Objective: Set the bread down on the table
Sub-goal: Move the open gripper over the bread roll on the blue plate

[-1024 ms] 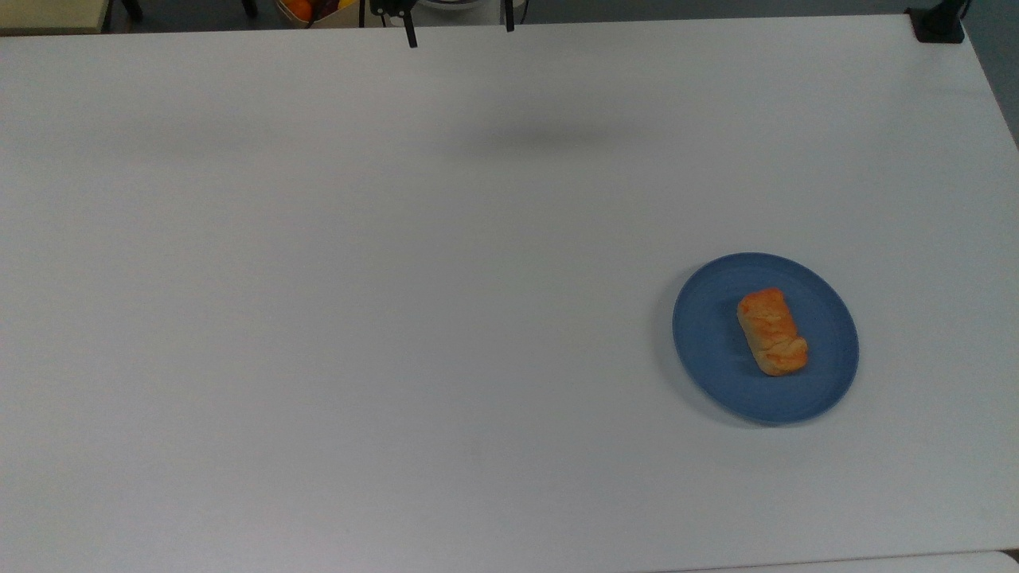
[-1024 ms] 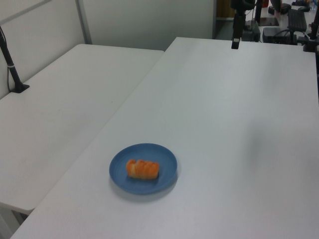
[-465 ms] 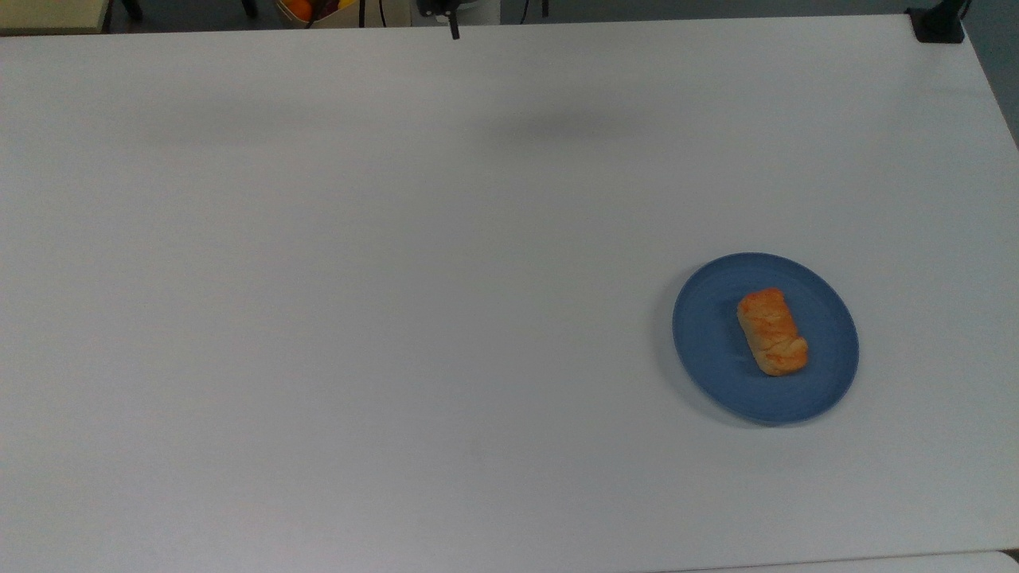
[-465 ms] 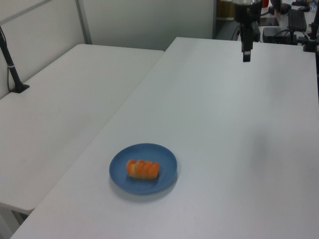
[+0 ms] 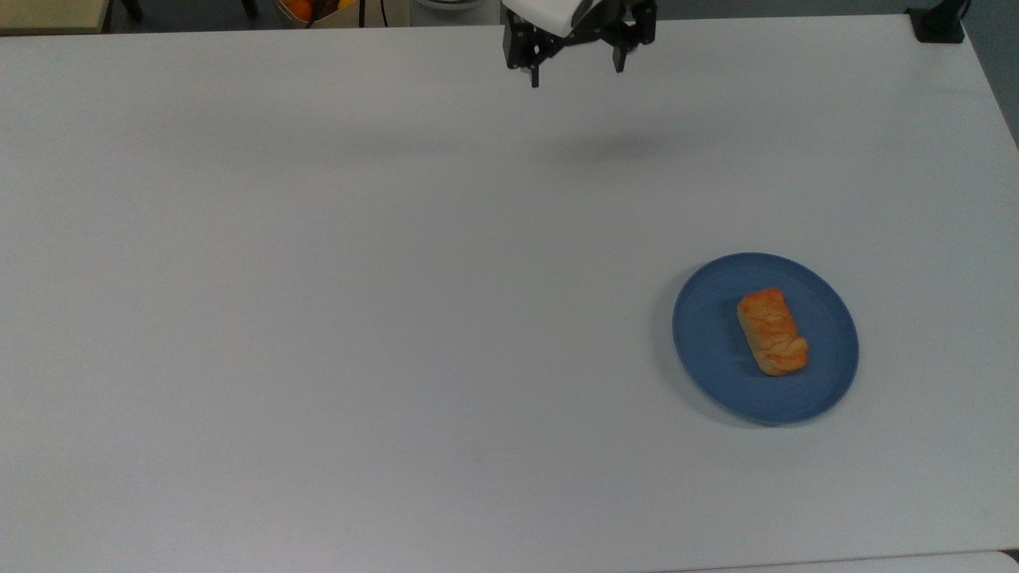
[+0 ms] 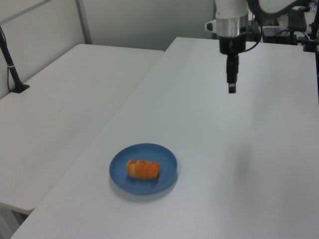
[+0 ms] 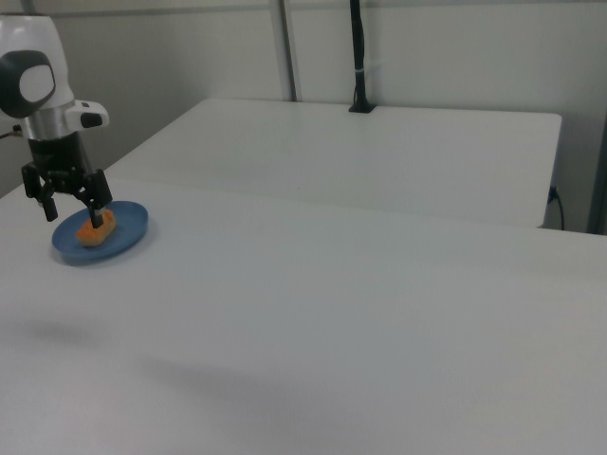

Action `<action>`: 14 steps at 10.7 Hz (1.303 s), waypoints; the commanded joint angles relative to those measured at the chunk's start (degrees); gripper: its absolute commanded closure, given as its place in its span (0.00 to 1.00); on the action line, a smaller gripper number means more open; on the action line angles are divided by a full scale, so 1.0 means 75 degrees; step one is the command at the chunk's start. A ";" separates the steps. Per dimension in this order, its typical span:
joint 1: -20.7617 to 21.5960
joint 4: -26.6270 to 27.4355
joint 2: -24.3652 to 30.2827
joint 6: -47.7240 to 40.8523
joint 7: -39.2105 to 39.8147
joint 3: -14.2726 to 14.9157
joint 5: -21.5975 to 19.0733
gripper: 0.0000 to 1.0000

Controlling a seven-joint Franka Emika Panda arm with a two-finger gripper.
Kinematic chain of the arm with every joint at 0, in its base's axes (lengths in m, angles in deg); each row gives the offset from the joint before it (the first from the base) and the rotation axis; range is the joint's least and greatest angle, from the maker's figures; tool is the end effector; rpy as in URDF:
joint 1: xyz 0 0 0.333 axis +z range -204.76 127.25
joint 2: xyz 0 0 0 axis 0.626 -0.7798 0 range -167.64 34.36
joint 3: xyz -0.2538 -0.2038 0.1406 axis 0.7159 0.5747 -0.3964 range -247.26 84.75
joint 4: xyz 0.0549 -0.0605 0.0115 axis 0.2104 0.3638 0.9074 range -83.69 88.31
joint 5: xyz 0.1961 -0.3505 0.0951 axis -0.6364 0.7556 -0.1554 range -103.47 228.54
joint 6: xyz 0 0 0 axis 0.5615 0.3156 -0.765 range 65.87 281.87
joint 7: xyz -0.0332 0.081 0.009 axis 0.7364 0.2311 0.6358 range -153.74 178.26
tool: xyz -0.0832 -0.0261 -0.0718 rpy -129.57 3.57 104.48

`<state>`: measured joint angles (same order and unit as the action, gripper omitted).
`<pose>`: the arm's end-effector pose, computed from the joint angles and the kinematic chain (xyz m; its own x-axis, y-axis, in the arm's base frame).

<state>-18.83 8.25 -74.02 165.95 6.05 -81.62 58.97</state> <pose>0.5789 0.2202 0.5423 0.9692 0.2327 -0.0804 0.2289 -0.9720 -0.0530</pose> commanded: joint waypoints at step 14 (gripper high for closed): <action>0.1104 -0.2293 -0.4101 0.6040 -0.4924 -0.0737 0.3520 0.00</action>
<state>-12.01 -5.16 -101.03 207.16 -26.02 -87.49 80.72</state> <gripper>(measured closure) 0.000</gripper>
